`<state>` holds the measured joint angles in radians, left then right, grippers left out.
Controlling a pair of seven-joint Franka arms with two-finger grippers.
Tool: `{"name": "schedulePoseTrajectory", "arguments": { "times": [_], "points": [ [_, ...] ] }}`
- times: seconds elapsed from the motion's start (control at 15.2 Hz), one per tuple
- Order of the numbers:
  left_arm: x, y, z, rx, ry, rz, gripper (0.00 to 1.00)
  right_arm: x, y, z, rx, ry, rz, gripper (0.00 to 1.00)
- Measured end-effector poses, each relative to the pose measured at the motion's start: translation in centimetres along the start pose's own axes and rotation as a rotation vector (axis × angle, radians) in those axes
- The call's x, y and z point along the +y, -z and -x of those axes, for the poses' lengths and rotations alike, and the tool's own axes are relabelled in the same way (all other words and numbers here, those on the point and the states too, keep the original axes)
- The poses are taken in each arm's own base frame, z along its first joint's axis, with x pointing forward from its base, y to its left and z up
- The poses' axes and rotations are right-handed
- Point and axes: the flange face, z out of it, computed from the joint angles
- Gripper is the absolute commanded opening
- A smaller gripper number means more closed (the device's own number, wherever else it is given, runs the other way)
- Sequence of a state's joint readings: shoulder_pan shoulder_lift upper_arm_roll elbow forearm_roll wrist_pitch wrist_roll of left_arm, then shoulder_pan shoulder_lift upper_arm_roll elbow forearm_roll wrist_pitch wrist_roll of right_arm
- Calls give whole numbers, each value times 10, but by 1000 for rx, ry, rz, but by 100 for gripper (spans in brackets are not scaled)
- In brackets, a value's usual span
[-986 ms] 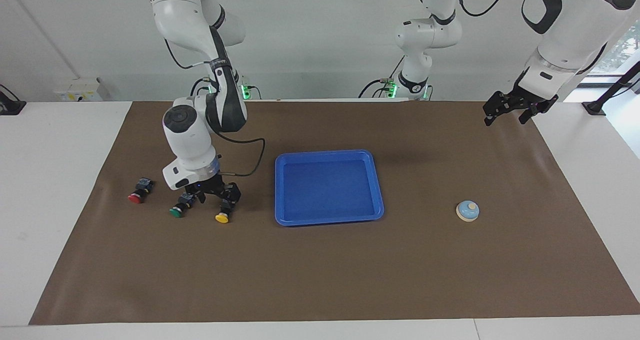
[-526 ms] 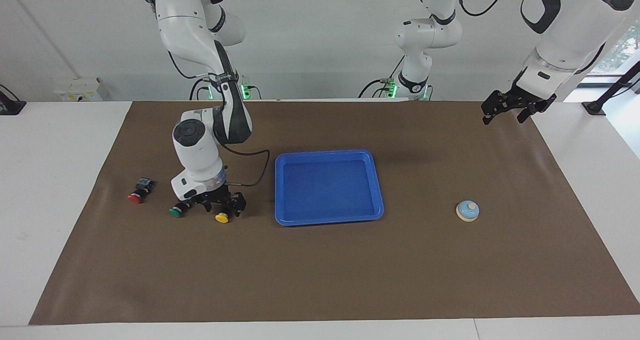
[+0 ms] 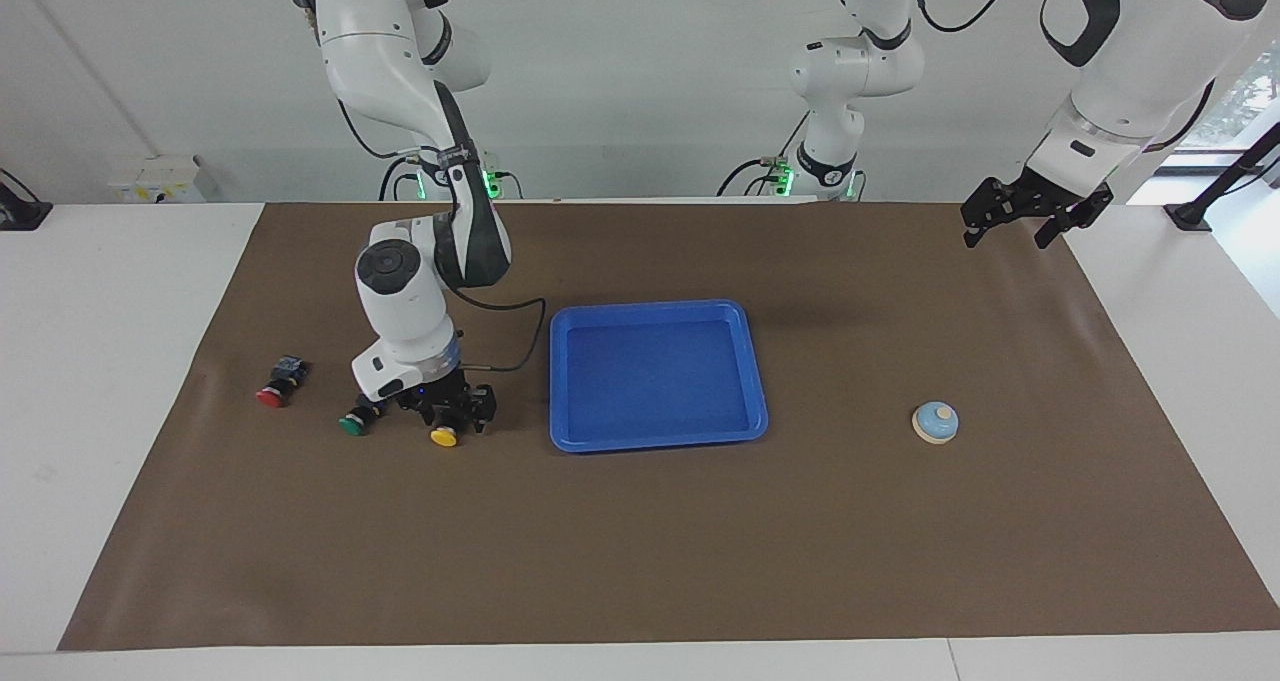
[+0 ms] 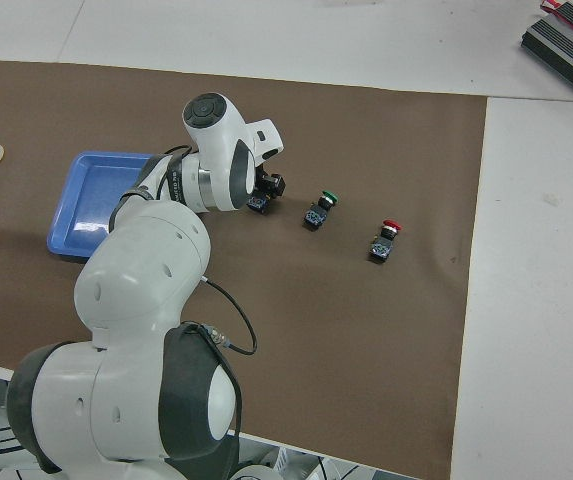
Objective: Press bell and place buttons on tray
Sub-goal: 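Grasp the yellow-capped button with the right gripper, then carry the yellow button into the blue tray with the right gripper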
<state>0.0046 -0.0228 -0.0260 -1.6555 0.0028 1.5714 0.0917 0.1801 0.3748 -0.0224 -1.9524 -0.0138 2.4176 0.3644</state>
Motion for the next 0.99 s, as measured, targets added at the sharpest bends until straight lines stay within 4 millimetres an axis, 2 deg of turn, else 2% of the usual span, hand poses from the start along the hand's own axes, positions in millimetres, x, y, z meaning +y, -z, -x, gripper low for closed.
{"name": "schedulePoseTrajectory", "arguments": {
  "times": [0.07, 0.46, 0.66, 0.79, 0.99],
  "points": [
    [0, 0, 0, 0, -2, 0, 100, 0, 0, 0, -1, 0, 0, 0],
    [-5, 0, 1, 0, 7, 1, 100, -1, 0, 0, -9, 1, 3, 0],
    [-6, 0, 1, 0, 9, 1, 100, -6, 15, -6, -29, 5, 10, 0],
    [-6, 0, 1, 0, 9, 1, 100, -28, 39, -11, -46, 22, -9, 0],
    [-6, 0, 1, 0, 9, 1, 100, -84, 78, -2, -64, 38, -51, 0]
  ]
}}
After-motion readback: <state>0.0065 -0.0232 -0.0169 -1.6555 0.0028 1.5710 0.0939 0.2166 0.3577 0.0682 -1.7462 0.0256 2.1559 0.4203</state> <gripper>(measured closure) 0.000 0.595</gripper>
